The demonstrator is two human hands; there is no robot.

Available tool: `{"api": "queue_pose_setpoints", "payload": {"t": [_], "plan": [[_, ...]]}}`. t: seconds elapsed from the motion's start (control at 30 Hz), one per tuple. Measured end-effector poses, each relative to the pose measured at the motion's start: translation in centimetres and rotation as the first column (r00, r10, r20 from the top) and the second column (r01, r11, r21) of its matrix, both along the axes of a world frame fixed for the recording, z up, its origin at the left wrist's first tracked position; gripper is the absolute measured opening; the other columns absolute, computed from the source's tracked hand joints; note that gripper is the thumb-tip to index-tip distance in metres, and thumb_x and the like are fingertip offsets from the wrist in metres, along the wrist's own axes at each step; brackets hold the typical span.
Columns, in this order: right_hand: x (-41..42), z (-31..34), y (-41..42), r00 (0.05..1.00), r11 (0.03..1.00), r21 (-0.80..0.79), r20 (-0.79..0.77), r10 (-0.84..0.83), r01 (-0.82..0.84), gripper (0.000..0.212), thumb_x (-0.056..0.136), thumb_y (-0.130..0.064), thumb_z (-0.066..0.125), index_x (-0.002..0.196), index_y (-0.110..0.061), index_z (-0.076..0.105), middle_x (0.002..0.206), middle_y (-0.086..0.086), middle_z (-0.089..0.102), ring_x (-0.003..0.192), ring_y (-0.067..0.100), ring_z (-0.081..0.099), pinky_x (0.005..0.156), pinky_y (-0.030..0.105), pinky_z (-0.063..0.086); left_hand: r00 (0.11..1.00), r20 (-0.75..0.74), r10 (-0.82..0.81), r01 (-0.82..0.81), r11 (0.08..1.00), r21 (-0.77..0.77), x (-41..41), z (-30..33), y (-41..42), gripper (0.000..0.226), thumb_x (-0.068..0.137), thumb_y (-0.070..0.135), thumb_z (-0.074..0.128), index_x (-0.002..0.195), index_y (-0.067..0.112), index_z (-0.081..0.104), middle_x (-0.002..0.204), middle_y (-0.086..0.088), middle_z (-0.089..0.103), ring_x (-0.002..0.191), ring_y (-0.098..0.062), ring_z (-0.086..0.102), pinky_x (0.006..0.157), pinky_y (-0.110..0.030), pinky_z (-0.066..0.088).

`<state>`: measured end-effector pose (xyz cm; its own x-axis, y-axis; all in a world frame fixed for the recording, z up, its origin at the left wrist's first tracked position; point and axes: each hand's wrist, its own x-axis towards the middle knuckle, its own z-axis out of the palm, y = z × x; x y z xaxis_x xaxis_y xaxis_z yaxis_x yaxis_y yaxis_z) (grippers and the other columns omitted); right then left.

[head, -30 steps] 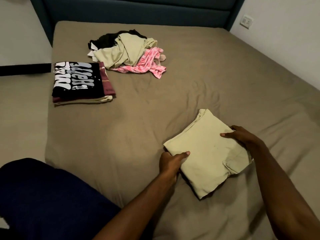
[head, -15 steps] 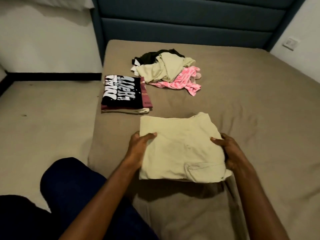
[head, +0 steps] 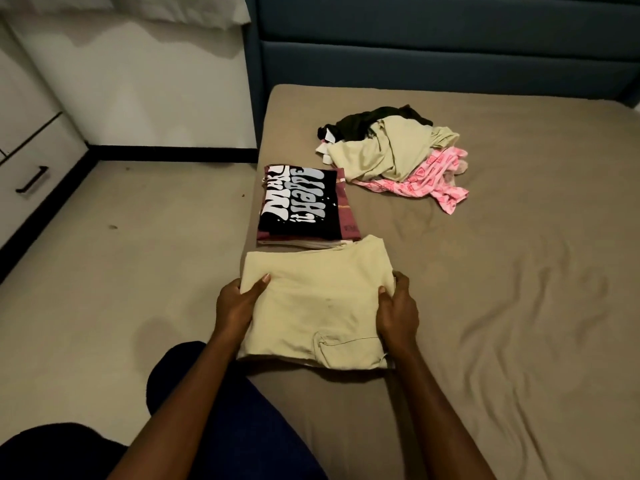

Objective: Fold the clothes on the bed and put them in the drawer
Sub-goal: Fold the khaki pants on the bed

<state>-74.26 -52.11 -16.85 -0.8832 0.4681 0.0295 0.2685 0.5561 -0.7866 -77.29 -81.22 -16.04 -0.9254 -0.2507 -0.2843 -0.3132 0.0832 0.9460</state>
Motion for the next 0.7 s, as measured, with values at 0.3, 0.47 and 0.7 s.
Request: {"api": "queue_pose_setpoints", "payload": {"t": [0.3,0.47,0.7], "plan": [[-1.3,0.0,1.0,0.991,0.945,0.325,0.136,-0.006,-0.038,0.031,0.109,-0.031,0.040,0.131,-0.011,0.049,0.105,0.017,0.070,0.092,0.040,0.067,0.075,0.043,0.051,0.995,-0.091,0.031,-0.083,0.755,-0.651,0.2,0.9,0.6,0.063,0.088,0.073,0.057,0.114,0.015,0.053,0.094,-0.006,0.070,0.081,-0.027,0.066,0.068,-0.037,0.052],[-3.7,1.5,-0.7,0.999,0.732,0.680,0.017,0.041,-0.042,0.049,0.099,-0.032,0.059,0.140,-0.005,0.053,0.135,0.029,0.054,0.114,0.045,0.057,0.090,0.051,0.048,0.896,-0.354,-0.269,-0.164,0.541,-0.825,0.7,1.7,2.4,0.064,0.098,0.053,0.055,0.150,0.019,0.040,0.145,-0.009,0.051,0.131,-0.028,0.049,0.101,-0.047,0.045],[-5.3,-1.3,-2.2,0.910,0.720,0.557,0.231,0.345,-0.415,0.083,0.100,-0.076,0.014,0.166,-0.025,0.008,0.173,0.008,-0.003,0.160,0.027,-0.002,0.129,0.044,0.003,0.881,0.044,-0.472,0.244,0.371,-0.896,-1.5,-1.3,3.1,0.090,0.087,0.090,0.019,0.161,0.043,-0.003,0.171,0.001,-0.014,0.157,-0.023,-0.015,0.124,-0.061,0.008]]}}
